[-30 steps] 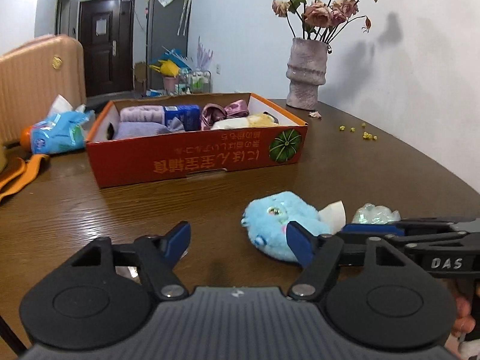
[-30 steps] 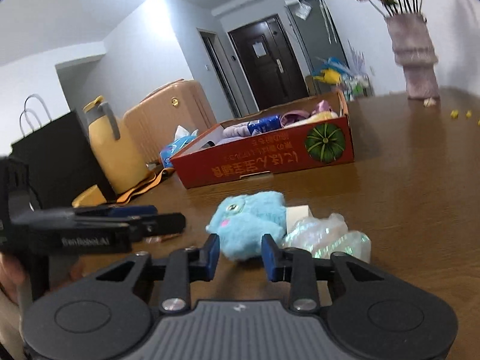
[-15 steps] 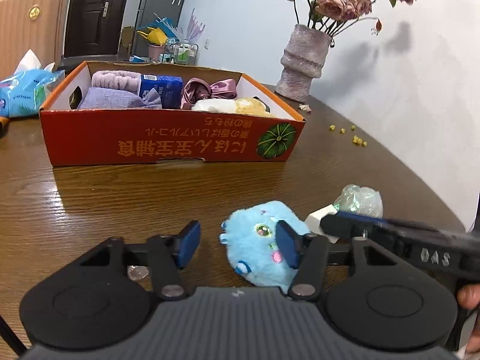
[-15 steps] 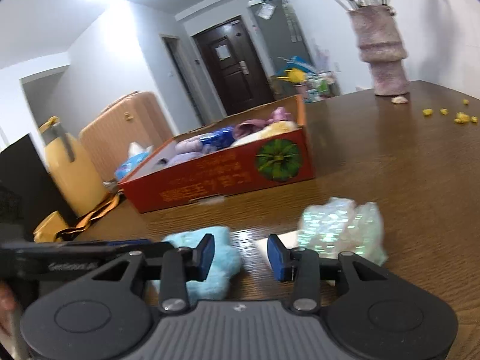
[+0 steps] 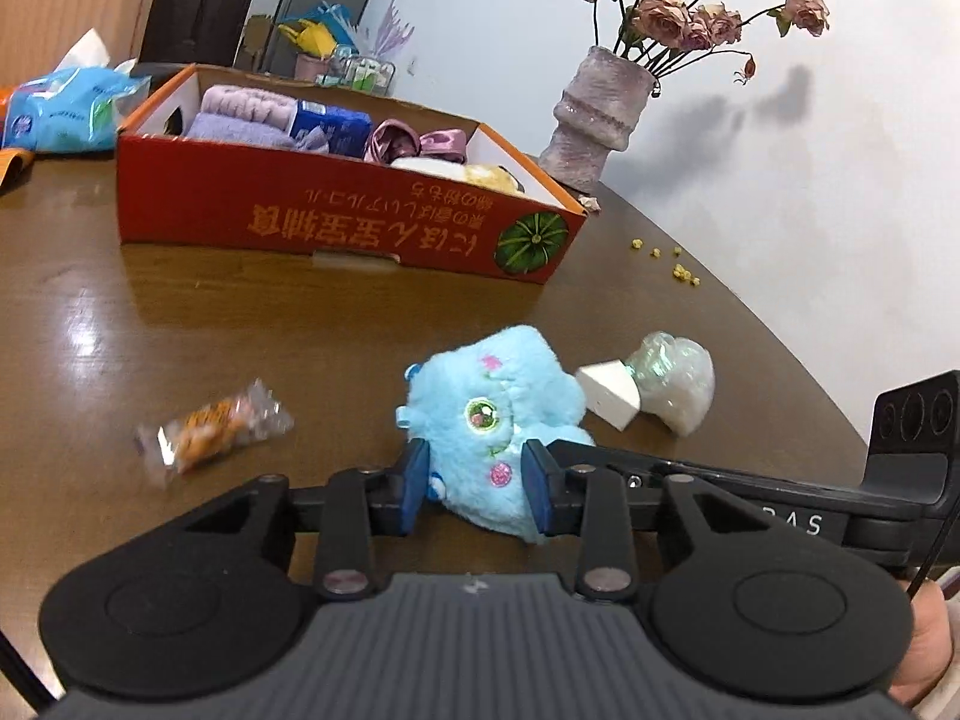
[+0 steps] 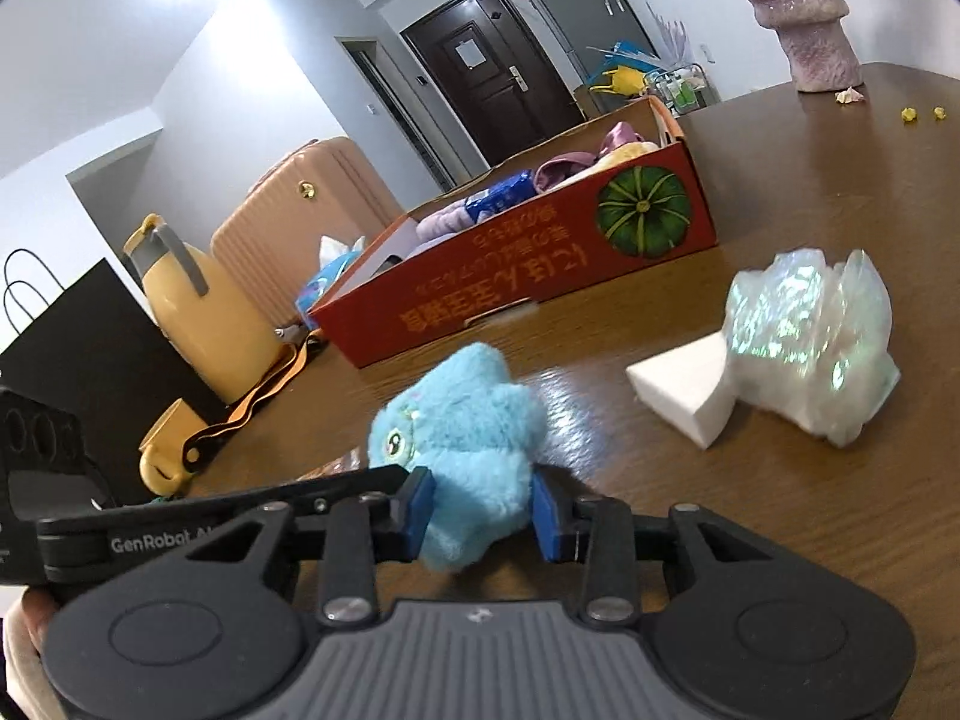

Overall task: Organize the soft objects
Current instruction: 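Lift the light-blue plush over the box rim and lower it in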

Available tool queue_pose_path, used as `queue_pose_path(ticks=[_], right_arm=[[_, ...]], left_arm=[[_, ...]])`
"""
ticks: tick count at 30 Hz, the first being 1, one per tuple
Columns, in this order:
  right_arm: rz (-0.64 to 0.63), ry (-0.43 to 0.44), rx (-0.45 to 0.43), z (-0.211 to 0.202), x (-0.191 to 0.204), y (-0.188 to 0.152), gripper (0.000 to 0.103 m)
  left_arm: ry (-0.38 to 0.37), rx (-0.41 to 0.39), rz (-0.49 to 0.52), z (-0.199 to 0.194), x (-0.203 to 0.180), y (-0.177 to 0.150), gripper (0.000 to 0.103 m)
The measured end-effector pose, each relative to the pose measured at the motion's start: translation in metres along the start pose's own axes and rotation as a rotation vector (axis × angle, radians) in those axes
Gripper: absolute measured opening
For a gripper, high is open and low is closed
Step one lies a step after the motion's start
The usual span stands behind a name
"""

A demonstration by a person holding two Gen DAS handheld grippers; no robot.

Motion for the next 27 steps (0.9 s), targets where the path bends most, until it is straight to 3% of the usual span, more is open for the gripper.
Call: queue_pose_path(ticks=[10, 16, 20, 27], right_arm=[[-0.027, 0.016, -0.023, -0.027, 0.032, -0.018, 0.032], [-0.060, 0.022, -0.032, -0.028, 0.042, -0.010, 0.032], [-0.124, 0.015, -0.037, -0.018, 0.046, 0.018, 0.031], [-0.242, 0.009, -0.059, 0.019, 0.038, 0.120, 0.030]], left_arm=[[-0.030, -0.022, -0.002, -0.041, -0.001, -0.022, 0.034], [-0.034, -0.060, 0.003, -0.050, 0.000, -0.011, 0.034], [-0.029, -0.107, 0.036, -0.044, -0.001, 0.022, 0.034], [-0.047, -0.177, 0.042, -0.006, 0.003, 0.117, 0.034]])
Point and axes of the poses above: each gripper's, at about its wrist camera, not at the fingertips, and z roughly the way its jaws point, x to its left, y to its top, the point moved 10 cm from there along z, roughly the way its jaws point, and after that the axes turned 15 degrees about y, right-handed, at the moved point
